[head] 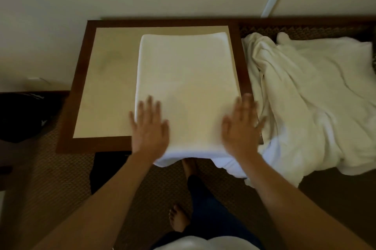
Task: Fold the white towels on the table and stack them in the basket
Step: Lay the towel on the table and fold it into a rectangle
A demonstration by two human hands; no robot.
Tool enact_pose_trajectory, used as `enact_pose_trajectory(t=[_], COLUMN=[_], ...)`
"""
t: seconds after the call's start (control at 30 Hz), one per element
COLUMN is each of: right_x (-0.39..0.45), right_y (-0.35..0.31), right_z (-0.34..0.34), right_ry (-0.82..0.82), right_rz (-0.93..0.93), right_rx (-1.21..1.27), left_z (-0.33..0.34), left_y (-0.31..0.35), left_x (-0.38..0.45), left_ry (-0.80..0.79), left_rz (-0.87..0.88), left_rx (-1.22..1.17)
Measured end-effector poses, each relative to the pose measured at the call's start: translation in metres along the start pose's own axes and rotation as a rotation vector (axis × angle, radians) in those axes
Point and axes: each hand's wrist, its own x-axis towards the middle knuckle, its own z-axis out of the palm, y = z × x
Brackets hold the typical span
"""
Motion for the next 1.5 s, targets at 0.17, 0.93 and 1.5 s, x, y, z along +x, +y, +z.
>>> enact_pose_trajectory(t=[0.17, 0.93, 1.5], right_x=[-0.047, 0.095, 0.311], right_y=[0.004, 0.007, -0.043], right_z=[0.031, 0.0, -0.001], right_ry=[-0.114, -0.131, -0.257], right_rz=[-0.235, 0.138, -0.121], right_rx=[-0.08, -0.047, -0.104], left_z=[0.025, 0.005, -0.014], left_y=[-0.012, -0.018, -0.023], left_x=[-0.039, 0.082, 0.304], left_ry=[-0.072, -0.045, -0.052], left_rz=[0.083, -0.216, -0.046], left_rx=[0.023, -0.082, 0.014])
